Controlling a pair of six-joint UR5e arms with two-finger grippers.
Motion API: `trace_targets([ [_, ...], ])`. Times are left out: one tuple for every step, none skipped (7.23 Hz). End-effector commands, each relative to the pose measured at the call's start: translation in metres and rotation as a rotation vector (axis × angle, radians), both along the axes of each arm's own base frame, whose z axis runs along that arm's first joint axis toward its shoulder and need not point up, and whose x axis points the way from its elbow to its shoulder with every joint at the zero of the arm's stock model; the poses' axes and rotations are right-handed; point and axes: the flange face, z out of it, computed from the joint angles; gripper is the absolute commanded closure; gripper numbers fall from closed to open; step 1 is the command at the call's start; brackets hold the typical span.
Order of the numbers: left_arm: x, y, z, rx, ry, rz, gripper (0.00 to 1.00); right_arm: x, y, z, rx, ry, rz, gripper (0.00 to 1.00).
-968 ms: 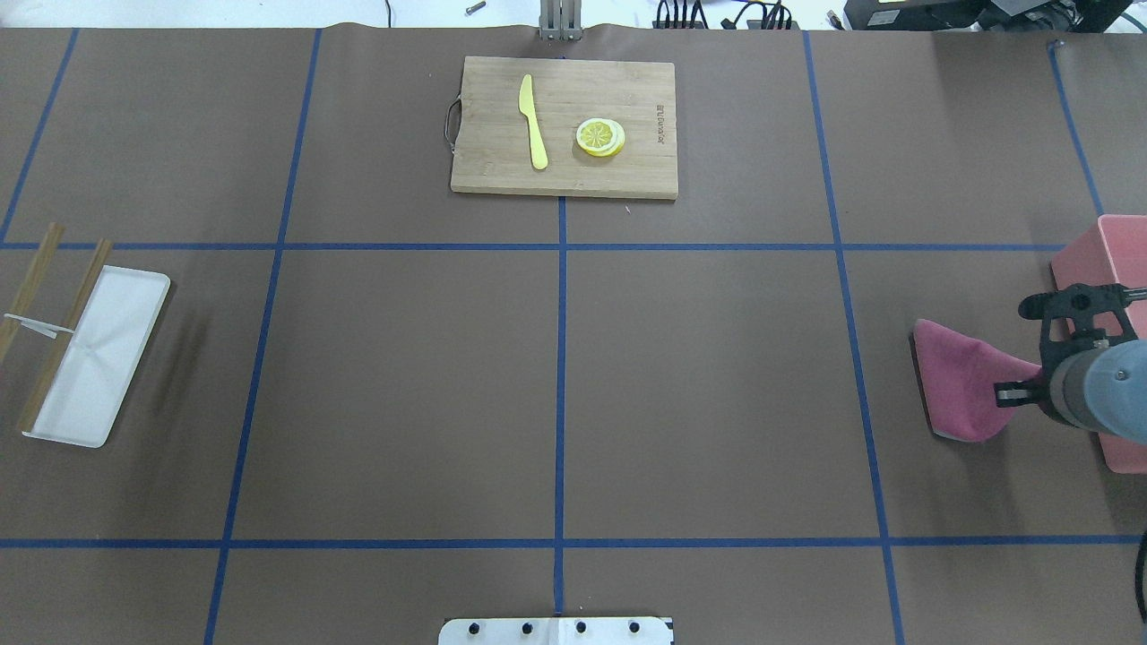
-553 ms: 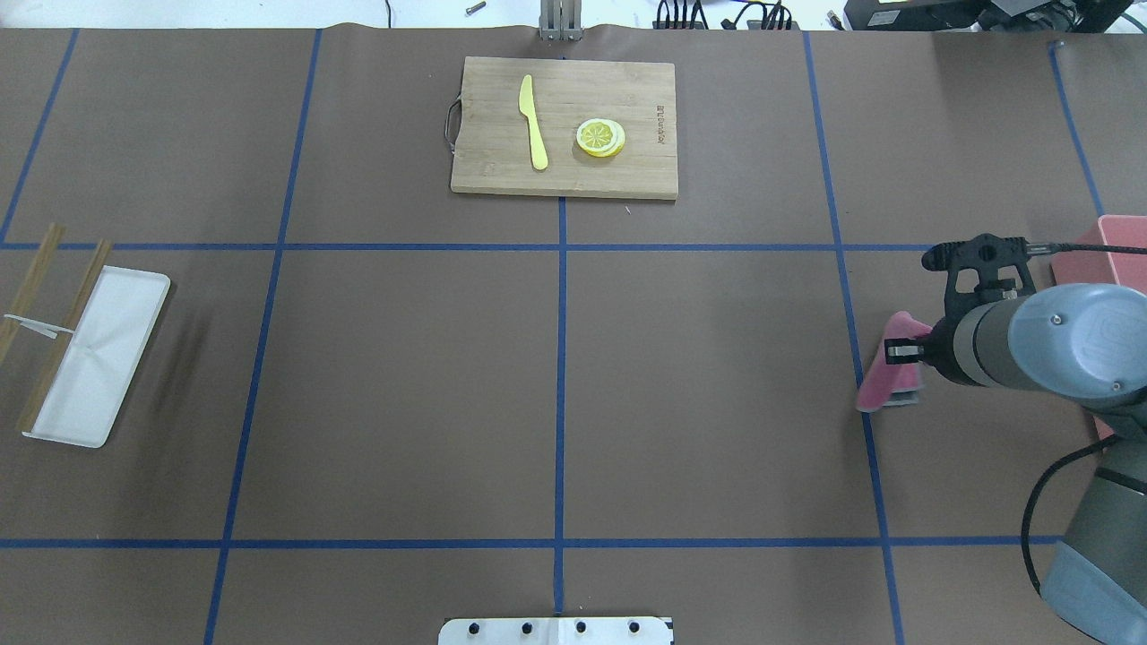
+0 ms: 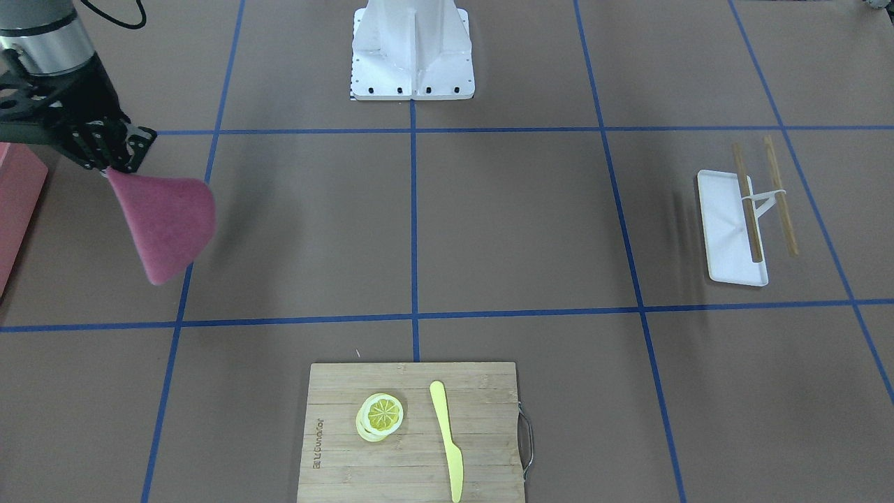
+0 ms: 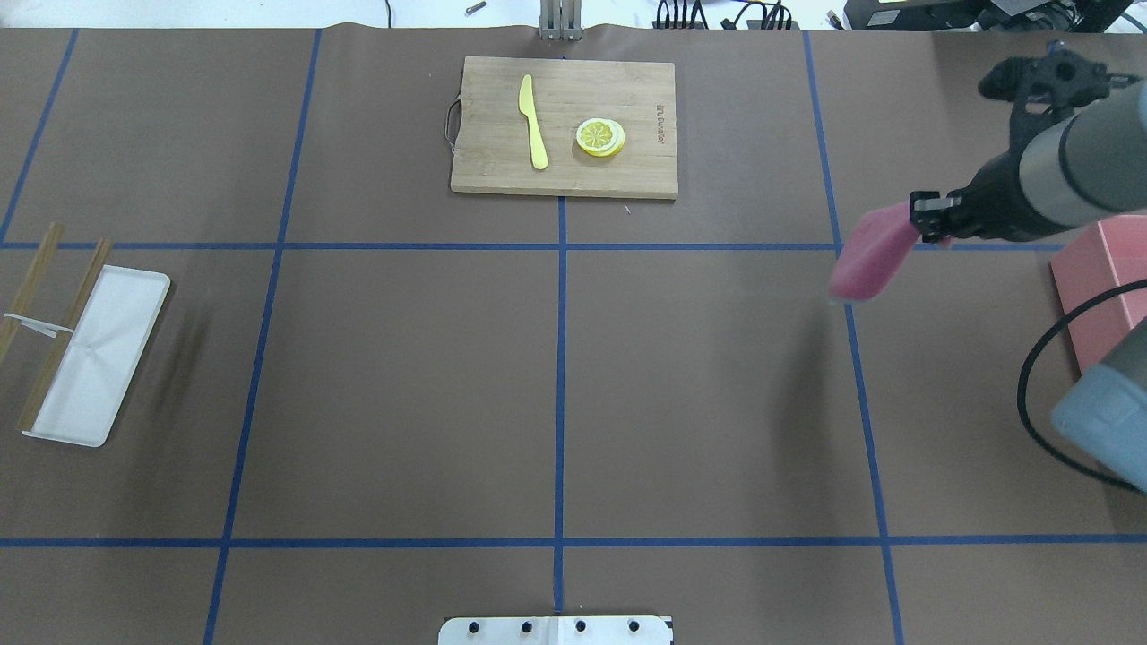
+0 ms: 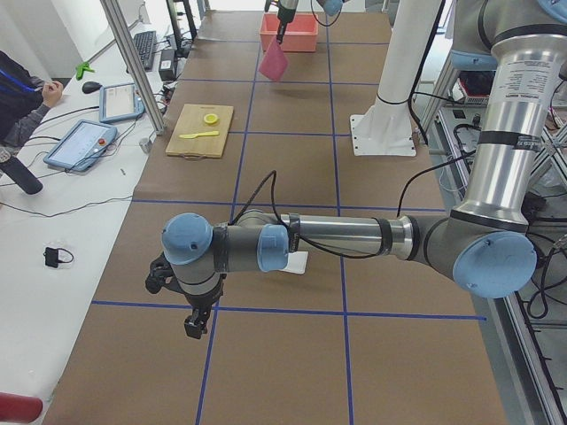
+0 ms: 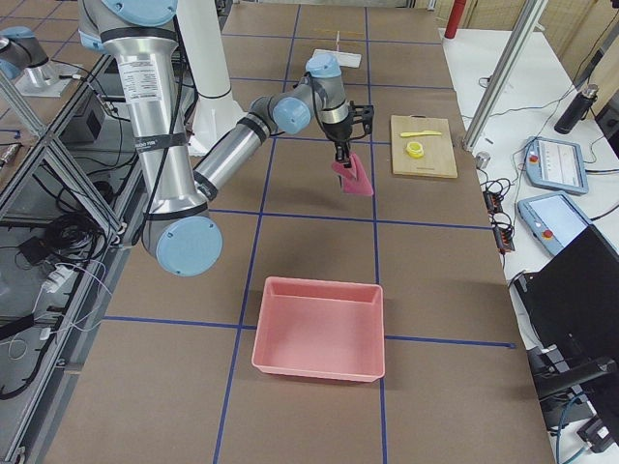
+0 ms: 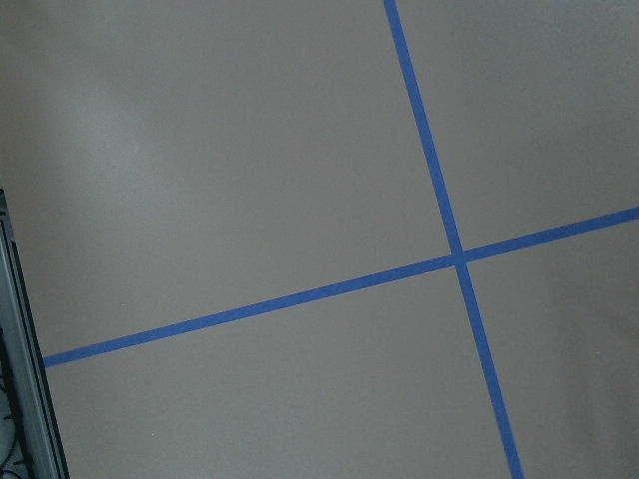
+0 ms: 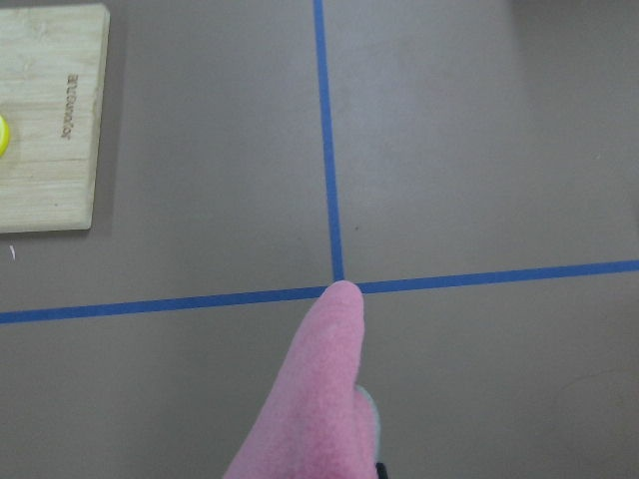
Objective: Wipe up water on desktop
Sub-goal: 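Lift the towel with the right gripper and move it over the pink bin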
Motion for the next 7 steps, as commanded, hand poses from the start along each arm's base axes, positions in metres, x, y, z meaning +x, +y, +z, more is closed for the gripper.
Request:
trace_targets([
  [0.006, 0.003, -0.003, -0.104, 0.089, -0.071, 0.02, 0.097, -0.024, 0.007, 0.038, 0.072, -0.072, 1.0],
  [0.006, 0.003, -0.003, -0.104, 0.089, -0.074, 0.02, 0.142, -0.023, 0.032, 0.052, 0.128, -0.118, 1.0],
  [0.006, 0.003, -0.004, -0.102, 0.088, -0.074, 0.02, 0.19, -0.011, 0.066, 0.064, 0.146, -0.173, 1.0],
  [0.006, 0.003, -0.004, -0.099, 0.089, -0.072, 0.02, 0.241, 0.006, 0.101, 0.086, 0.149, -0.223, 1.0],
  [0.006, 0.003, -0.004, -0.098, 0.087, -0.071, 0.02, 0.273, 0.025, 0.139, 0.086, 0.173, -0.27, 1.0],
  [0.006, 0.003, -0.004, -0.098, 0.089, -0.071, 0.02, 0.294, 0.05, 0.171, 0.071, 0.184, -0.305, 1.0],
  [0.006, 0.003, -0.004, -0.098, 0.089, -0.071, 0.02, 0.306, 0.085, 0.216, 0.017, 0.183, -0.343, 1.0],
])
